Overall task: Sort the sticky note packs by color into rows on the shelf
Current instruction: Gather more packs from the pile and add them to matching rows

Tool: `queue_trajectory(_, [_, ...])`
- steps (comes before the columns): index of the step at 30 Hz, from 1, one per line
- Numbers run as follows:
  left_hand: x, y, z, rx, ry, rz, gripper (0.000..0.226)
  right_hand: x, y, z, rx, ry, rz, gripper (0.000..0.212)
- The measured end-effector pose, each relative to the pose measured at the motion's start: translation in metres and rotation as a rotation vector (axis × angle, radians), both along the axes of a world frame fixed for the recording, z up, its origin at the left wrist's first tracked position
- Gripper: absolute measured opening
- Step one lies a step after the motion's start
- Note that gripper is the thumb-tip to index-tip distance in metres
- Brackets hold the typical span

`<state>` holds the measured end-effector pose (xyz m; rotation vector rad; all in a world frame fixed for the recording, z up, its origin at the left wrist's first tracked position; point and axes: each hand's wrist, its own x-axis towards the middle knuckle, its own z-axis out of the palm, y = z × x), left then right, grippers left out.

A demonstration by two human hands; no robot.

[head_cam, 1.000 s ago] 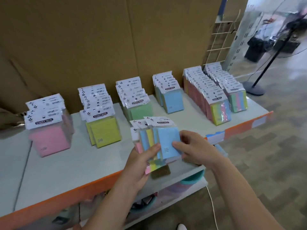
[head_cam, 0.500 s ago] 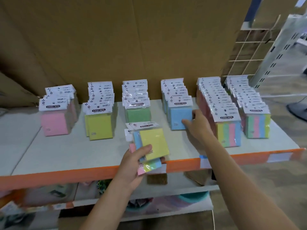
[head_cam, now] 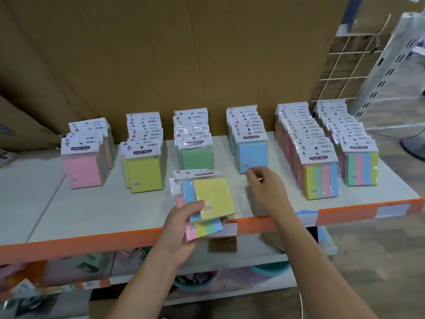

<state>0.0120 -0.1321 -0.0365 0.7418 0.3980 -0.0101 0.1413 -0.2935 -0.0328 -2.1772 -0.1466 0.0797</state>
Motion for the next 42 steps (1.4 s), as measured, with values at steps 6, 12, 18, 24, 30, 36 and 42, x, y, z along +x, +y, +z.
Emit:
queue_trajectory(6, [-0.022,0.04,0.006,0.154,0.002,0.035,0.042,-0.048,0.047,0.015,0.14,0.247,0.522,0.014])
queue_trajectory(12, [-0.049,0.115,0.009,0.118,0.106,0.124,0.045,-0.049,0.116,-0.001,0.193,0.135,0.263,0.008])
queue_trajectory(18, [-0.074,0.179,0.003,-0.042,0.056,0.088,0.056,-0.056,0.181,-0.015,0.116,-0.034,0.209,0.029])
queue_trajectory(24, [-0.082,0.209,-0.004,-0.033,0.038,0.017,0.052,-0.061,0.212,-0.021,-0.06,-0.181,0.124,0.057])
queue_trajectory(30, [-0.078,0.209,-0.006,0.028,0.014,-0.037,0.047,-0.074,0.215,-0.014,-0.04,-0.125,0.046,0.051])
queue_trajectory(36, [-0.069,0.19,-0.006,0.152,0.015,-0.085,0.05,-0.099,0.181,0.004,0.18,0.131,0.325,0.014])
queue_trajectory(42, [-0.046,0.145,-0.002,0.223,0.036,-0.107,0.04,-0.092,0.139,0.004,0.106,0.149,0.278,0.013])
